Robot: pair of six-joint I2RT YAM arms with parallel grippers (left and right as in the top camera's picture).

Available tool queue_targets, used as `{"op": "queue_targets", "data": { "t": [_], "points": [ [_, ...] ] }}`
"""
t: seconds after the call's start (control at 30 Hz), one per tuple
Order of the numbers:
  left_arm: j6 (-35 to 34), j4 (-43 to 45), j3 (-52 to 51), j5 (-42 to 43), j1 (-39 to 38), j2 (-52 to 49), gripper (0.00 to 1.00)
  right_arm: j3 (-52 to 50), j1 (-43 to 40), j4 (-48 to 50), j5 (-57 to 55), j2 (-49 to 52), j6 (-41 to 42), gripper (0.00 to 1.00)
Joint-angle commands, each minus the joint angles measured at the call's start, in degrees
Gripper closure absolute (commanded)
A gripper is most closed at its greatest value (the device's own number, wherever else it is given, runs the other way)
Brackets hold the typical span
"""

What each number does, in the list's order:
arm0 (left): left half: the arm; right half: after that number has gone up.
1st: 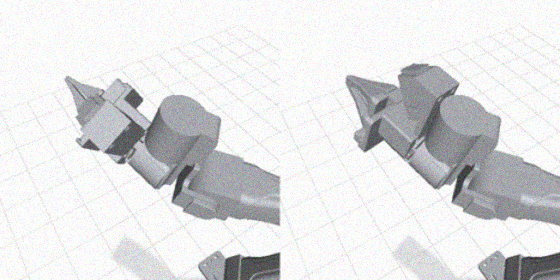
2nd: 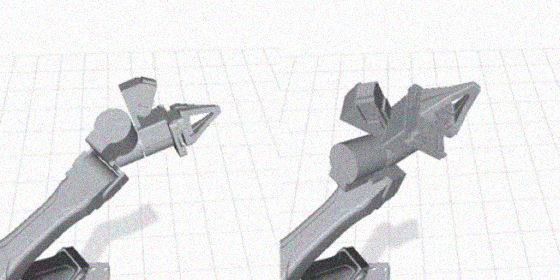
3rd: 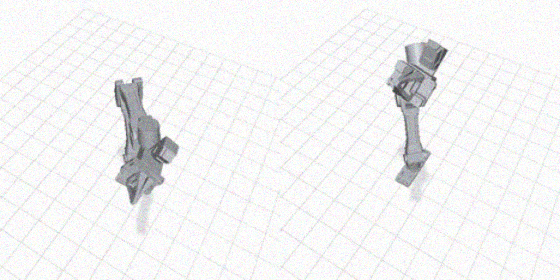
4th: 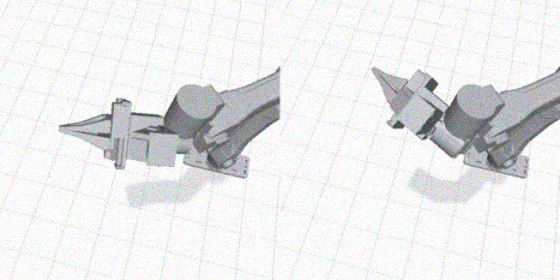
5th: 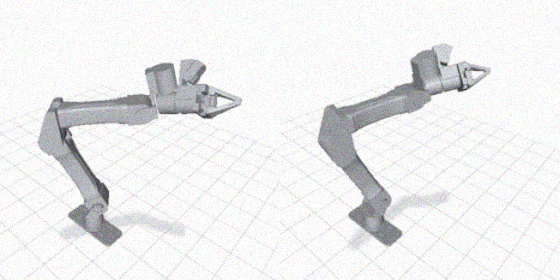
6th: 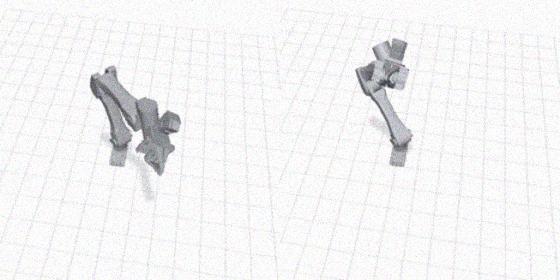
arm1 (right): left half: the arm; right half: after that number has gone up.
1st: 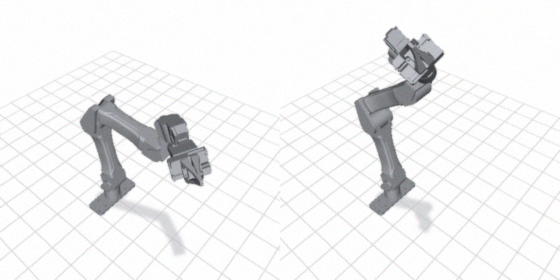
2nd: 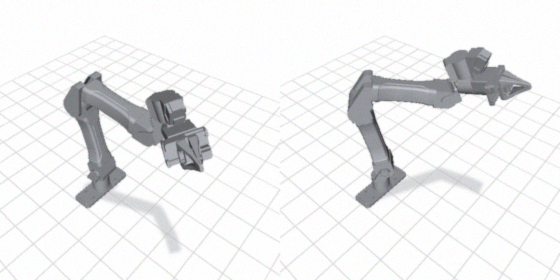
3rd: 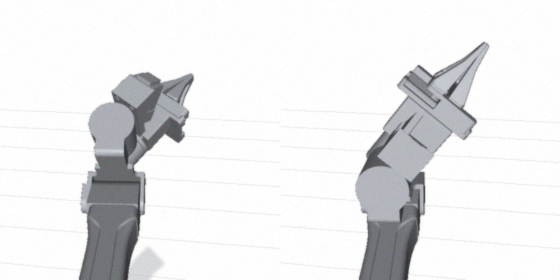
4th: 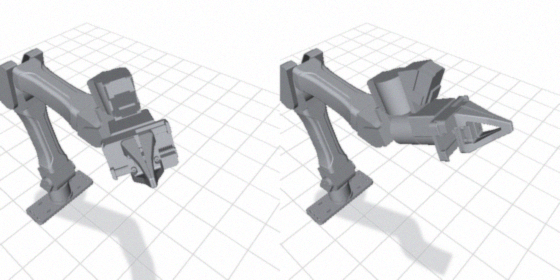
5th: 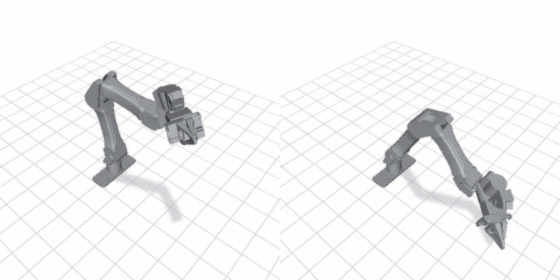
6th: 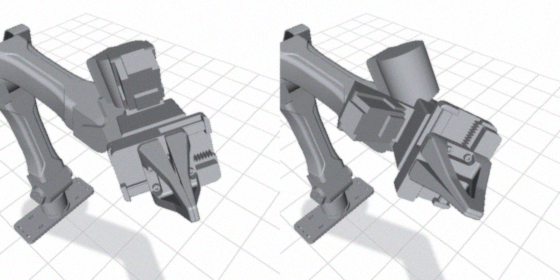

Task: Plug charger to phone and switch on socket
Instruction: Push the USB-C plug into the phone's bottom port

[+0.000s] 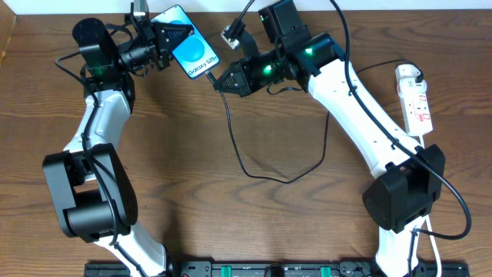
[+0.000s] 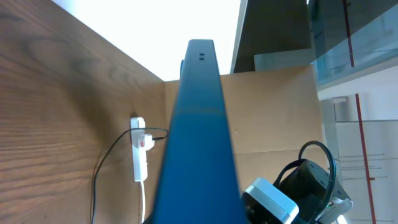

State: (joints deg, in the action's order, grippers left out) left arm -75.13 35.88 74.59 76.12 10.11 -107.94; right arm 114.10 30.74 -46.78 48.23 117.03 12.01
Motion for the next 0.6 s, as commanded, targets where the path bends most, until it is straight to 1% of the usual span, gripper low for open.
{"op": "queue_targets", "data": {
  "t": [0.0,0.17,0.3,0.47,0.57],
  "points": [
    [0.9,0.2,0.9,5.2,-2.3,1.2,0.93,0.3,0.1,2.1,-0.1,-1.6,1.0,0.99],
    [1.0,0.2,0.9,7.5,-3.9,1.2,0.92,0.3,0.1,2.7,-0.3,-1.6,1.3,0.99],
    [1.2,0.2,0.6,7.4,-4.8,1.2,0.93,0.3,0.1,3.4,-0.3,-1.6,2.4,0.99],
    [2.1,0.2,0.6,5.7,-5.2,1.2,0.92,0.3,0.1,4.0,-0.4,-1.6,3.9,0.99],
    [3.0,0.2,0.6,4.3,-5.2,1.2,0.93,0.3,0.1,4.0,-1.8,-1.6,6.5,0.99]
  ]
}}
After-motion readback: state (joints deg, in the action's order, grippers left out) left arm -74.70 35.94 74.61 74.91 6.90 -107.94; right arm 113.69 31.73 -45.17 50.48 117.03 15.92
